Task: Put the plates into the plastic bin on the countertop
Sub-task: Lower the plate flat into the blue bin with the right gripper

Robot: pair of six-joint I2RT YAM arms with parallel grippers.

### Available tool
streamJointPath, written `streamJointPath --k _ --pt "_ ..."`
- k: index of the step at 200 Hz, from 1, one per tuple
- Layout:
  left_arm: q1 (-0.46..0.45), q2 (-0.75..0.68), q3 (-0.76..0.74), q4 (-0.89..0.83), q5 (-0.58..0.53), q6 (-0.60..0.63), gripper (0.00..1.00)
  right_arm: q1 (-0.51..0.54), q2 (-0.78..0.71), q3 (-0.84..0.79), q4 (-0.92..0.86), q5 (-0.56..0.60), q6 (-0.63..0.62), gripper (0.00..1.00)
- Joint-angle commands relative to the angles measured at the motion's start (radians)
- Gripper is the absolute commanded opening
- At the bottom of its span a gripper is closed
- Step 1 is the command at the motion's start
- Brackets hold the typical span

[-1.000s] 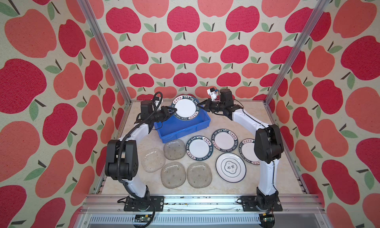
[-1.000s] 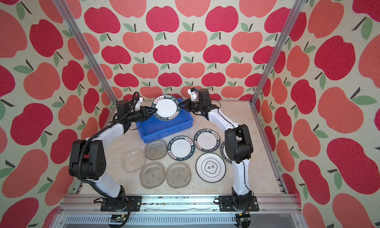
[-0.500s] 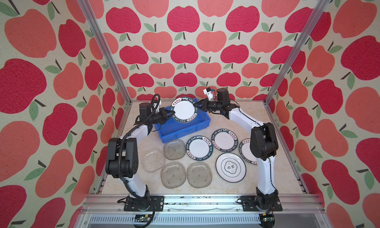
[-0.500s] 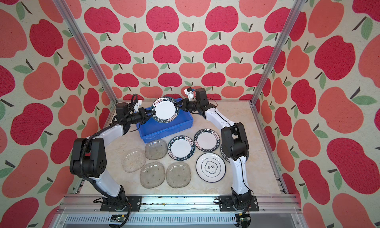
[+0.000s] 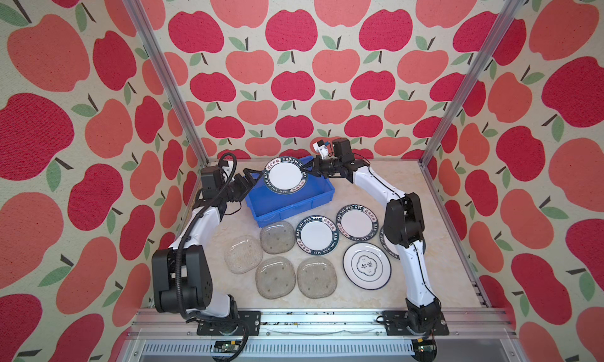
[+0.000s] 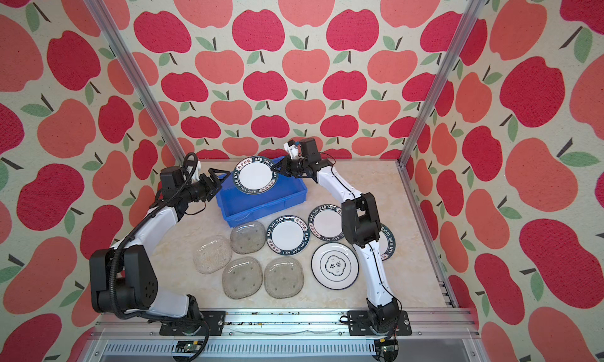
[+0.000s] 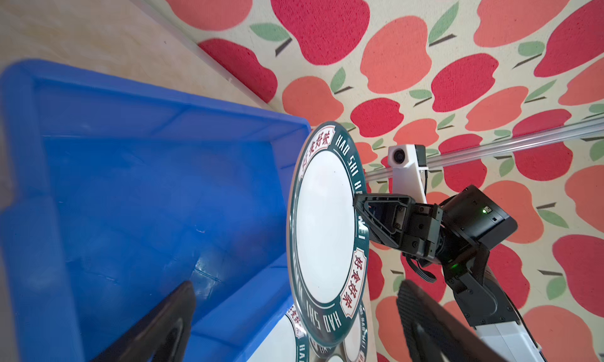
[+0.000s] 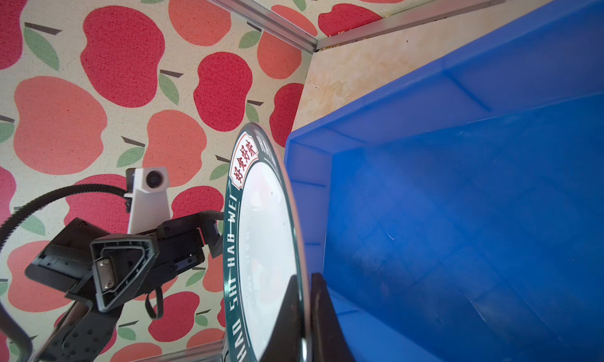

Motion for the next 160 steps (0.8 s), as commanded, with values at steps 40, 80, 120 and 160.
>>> streamJointPath --k 40,80,120,160 --pt "0.032 -0.086 -0.05 -0.148 -0.061 0.11 0.99 0.042 0.17 0.207 -0.185 0.047 -0.074 0.0" --pt "0.026 -0.129 -0.113 -0.084 -0.071 0.113 0.99 0.071 0.241 0.302 -0.251 0.113 -0.105 0.0" --pt "0.024 -0.125 -0.118 -0.1 -0.086 0.132 0.99 0.092 0.314 0.374 -0.305 0.159 -0.14 0.0" --pt "0.024 -0.114 -0.127 -0.088 -0.085 0.129 0.99 0.113 0.379 0.422 -0.264 0.146 -0.119 0.0"
